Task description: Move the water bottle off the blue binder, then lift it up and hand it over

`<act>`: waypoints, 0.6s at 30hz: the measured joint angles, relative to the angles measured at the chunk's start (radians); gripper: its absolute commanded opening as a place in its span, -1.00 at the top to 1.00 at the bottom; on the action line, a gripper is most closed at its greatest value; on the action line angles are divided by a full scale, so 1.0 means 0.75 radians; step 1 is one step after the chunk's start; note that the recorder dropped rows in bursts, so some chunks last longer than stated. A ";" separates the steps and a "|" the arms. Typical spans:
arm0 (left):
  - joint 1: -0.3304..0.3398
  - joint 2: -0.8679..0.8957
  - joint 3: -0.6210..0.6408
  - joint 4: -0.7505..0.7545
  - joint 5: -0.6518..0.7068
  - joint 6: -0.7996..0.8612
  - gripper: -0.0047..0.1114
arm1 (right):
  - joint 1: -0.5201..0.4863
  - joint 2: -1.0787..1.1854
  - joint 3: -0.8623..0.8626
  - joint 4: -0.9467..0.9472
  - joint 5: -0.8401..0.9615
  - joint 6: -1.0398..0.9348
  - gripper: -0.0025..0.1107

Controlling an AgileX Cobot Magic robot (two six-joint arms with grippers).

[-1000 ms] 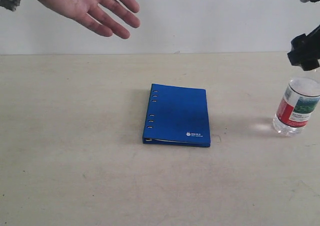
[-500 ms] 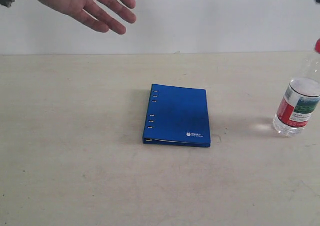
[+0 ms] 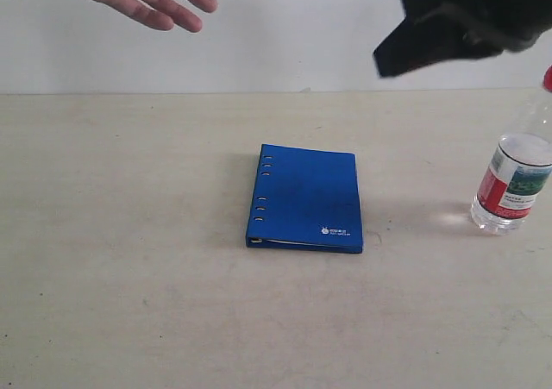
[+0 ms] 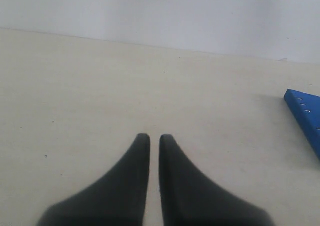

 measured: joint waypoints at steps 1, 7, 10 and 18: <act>0.000 0.000 0.000 0.000 0.000 0.000 0.80 | 0.028 0.019 0.000 -0.004 0.044 -0.011 0.95; 0.000 0.000 0.000 0.069 0.000 0.000 0.80 | 0.193 0.170 0.000 -0.074 0.127 -0.041 0.95; 0.000 0.000 0.000 0.176 0.000 0.000 0.80 | 0.234 0.264 0.000 -0.115 0.140 -0.065 0.95; 0.000 0.000 0.000 0.482 -0.005 0.000 0.80 | 0.237 0.474 0.000 -0.233 0.142 -0.066 0.80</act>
